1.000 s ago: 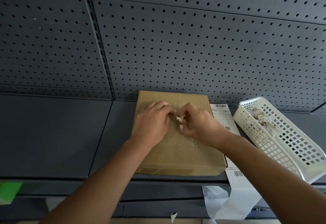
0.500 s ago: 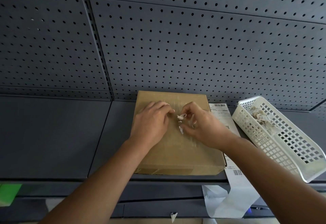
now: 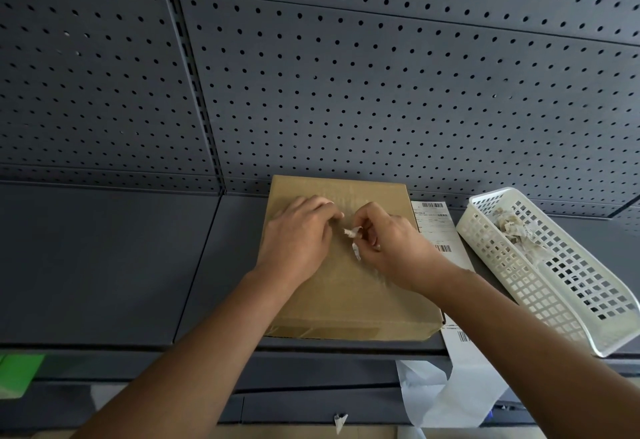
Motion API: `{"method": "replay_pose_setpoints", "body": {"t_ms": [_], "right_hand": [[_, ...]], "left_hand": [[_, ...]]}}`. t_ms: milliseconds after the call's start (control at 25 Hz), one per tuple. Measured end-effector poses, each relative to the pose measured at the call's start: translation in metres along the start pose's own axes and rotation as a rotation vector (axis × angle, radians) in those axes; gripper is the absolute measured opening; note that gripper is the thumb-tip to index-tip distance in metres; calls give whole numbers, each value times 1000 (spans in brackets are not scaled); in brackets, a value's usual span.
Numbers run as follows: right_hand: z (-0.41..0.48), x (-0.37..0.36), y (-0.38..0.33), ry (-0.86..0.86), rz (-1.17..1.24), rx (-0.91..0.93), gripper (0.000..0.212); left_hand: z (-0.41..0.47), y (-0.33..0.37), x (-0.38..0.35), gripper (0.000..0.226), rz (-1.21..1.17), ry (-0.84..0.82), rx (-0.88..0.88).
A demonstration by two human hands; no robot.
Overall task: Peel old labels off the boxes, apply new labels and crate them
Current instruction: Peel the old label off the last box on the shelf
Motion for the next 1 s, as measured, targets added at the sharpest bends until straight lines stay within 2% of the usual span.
{"method": "replay_pose_setpoints", "body": {"t_ms": [320, 520, 680, 760, 840, 920, 1000], "right_hand": [[-30, 19, -1, 67, 205, -104, 16], [-34, 42, 12, 229, 368, -147, 18], [-45, 62, 40, 367, 388, -259, 8], [-60, 85, 66, 472, 339, -374, 6], [-80, 112, 101, 523, 155, -525, 5], [-101, 134, 134, 471, -102, -656, 8], [-113, 138, 158, 365, -251, -695, 19]], "left_hand": [[-1, 1, 3, 26, -20, -40, 19], [-1, 1, 3, 30, -21, -72, 26], [-4, -3, 7, 28, -24, -51, 35], [-4, -4, 11, 28, -22, -37, 31], [-4, -3, 14, 28, -15, -32, 22], [-3, 0, 14, 27, -3, -37, 12], [-2, 1, 13, 26, 14, -43, 15]]}}
Point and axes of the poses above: each hand's wrist, its own z-axis towards the middle knuckle, its own x-axis out of the back of the hand, y = z × x, the point moved 4 cm from there along z, towards the middle knuckle, and after that the axes turned 13 degrees about x, right-handed, at the moved point
